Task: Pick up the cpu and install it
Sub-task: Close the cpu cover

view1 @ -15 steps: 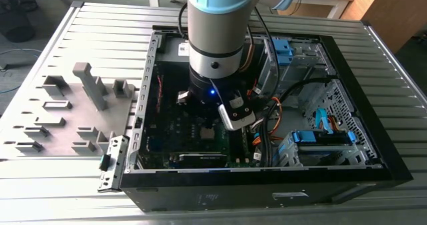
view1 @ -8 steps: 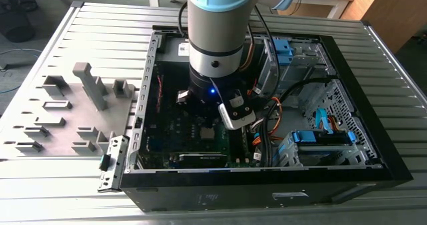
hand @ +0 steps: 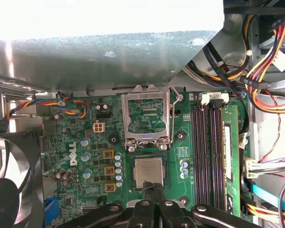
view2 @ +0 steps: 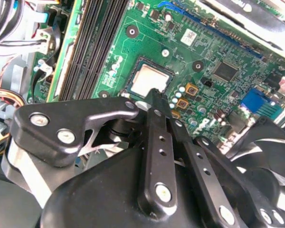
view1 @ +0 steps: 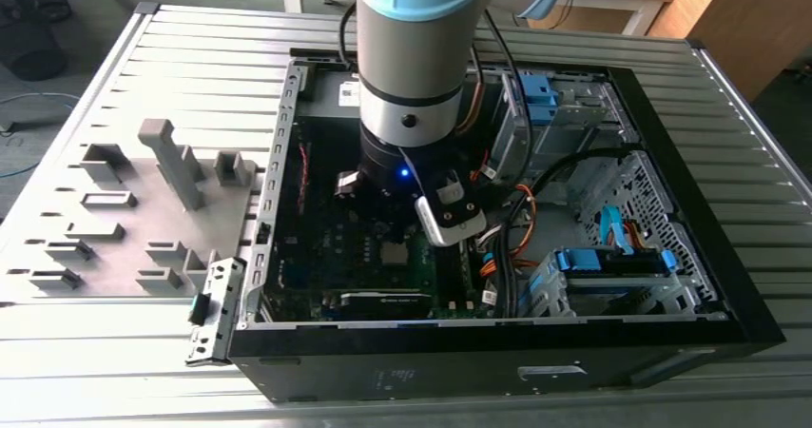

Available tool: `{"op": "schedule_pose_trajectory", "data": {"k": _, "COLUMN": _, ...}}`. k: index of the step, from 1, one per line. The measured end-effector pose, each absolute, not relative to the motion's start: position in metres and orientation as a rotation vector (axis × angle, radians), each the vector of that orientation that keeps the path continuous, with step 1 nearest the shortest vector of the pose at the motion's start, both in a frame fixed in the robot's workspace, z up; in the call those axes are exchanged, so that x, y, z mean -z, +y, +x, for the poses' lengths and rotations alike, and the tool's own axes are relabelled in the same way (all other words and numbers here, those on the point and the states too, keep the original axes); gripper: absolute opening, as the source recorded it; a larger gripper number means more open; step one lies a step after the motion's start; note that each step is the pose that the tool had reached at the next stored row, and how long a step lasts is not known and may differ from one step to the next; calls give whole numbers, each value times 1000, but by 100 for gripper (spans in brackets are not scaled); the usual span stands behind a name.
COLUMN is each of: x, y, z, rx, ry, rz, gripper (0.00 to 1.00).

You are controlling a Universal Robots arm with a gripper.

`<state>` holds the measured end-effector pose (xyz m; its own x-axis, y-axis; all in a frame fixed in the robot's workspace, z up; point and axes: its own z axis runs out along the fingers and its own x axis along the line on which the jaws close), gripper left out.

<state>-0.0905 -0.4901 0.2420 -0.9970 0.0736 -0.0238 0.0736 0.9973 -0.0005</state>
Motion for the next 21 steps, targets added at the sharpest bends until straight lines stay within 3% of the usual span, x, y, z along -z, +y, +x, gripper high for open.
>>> {"op": "schedule_pose_trajectory", "data": {"k": 21, "x": -250, "y": -490, "z": -83, "rx": 0, "ry": 3118, "rz": 19, "gripper": 11}}
